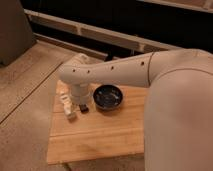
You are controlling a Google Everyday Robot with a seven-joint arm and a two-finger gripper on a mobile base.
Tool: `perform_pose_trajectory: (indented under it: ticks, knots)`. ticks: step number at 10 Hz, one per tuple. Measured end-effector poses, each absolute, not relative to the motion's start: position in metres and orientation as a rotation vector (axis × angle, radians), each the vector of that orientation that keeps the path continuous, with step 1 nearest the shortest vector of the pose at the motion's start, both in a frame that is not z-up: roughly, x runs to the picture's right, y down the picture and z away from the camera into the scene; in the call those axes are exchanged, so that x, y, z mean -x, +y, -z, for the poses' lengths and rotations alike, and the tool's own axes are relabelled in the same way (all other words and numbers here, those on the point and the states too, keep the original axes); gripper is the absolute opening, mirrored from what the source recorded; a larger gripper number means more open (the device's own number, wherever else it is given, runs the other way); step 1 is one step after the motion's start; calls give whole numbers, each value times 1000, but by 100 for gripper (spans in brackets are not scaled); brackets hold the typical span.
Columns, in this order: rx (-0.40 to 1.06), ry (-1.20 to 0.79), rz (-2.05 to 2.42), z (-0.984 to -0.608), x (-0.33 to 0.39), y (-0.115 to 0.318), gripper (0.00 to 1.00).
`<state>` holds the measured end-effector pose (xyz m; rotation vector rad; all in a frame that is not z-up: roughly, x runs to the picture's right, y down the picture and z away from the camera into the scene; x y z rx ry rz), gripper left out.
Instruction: Place the white sponge in the ceramic bowl
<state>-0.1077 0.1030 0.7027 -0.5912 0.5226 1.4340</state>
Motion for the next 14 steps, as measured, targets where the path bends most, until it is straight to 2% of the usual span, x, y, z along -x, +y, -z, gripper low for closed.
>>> perform_pose_trajectory:
  ticks: [5, 8, 10, 14]
  knots:
    - [583, 515, -1430, -703, 107, 101, 65]
    - [491, 357, -1357, -696, 109, 61, 65]
    - [420, 181, -1178, -678, 116, 36, 65]
    - [381, 97, -1039, -666, 122, 30, 65]
